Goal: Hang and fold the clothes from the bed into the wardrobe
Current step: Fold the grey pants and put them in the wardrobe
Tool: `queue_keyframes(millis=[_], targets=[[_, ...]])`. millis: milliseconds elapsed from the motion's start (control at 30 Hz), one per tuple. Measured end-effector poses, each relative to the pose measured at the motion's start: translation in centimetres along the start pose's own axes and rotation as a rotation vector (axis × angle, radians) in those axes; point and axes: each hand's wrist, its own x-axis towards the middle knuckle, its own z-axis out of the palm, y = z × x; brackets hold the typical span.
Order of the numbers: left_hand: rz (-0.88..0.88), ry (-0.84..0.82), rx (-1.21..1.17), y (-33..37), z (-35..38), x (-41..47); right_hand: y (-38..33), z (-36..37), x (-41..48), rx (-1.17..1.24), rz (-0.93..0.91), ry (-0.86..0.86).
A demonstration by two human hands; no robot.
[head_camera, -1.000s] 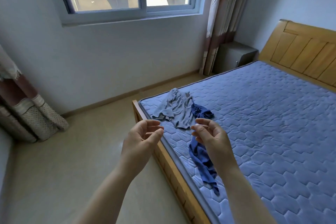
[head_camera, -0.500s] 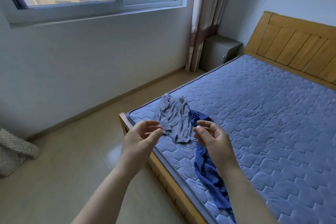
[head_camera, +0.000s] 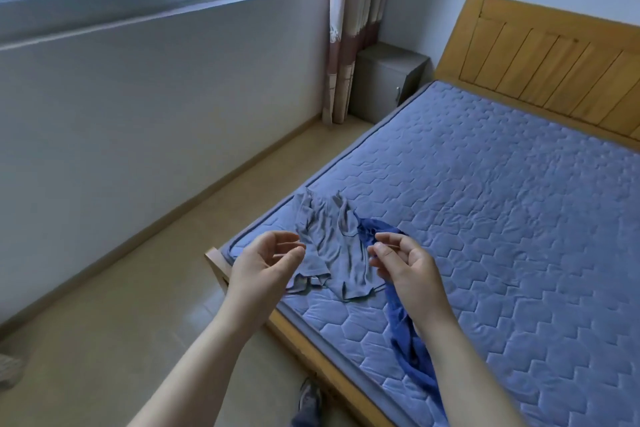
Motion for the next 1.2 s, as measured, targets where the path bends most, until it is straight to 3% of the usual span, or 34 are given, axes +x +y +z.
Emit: queue_keyframes(millis=[600, 1200], targets=[[-0.021, -0.087, 0.185, 2.2, 0.2, 24.9, -1.7, 5.5, 22.4, 0.006, 0.055, 0.143], [-0.163, -0.431, 0.389, -3.1, -6.1, 49.1, 2.5, 18.9, 34.9, -0.073, 0.311, 0.415]])
